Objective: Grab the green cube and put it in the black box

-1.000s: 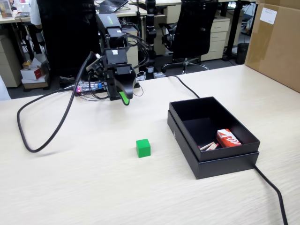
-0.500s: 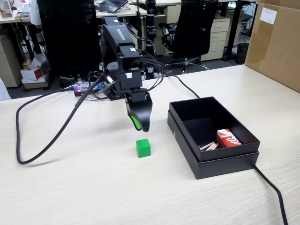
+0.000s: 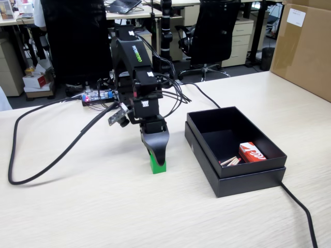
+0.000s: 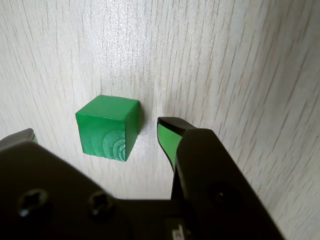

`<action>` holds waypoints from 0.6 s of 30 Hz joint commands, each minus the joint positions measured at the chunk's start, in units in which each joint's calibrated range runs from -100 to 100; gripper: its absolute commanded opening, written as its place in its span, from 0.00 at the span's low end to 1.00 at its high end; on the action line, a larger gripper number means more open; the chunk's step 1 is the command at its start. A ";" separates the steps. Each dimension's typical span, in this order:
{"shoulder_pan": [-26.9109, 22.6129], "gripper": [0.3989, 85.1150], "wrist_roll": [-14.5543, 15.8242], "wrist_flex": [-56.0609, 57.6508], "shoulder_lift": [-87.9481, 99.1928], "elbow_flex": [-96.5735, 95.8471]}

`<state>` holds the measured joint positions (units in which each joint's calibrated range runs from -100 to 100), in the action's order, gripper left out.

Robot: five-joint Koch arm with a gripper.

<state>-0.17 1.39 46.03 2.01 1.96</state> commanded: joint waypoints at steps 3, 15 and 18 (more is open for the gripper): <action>0.05 0.55 0.00 0.58 -0.92 5.74; 0.05 0.44 0.00 0.58 -4.70 7.47; 0.05 0.33 0.00 0.58 -5.16 7.92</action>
<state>-0.12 1.39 45.95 -3.17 5.89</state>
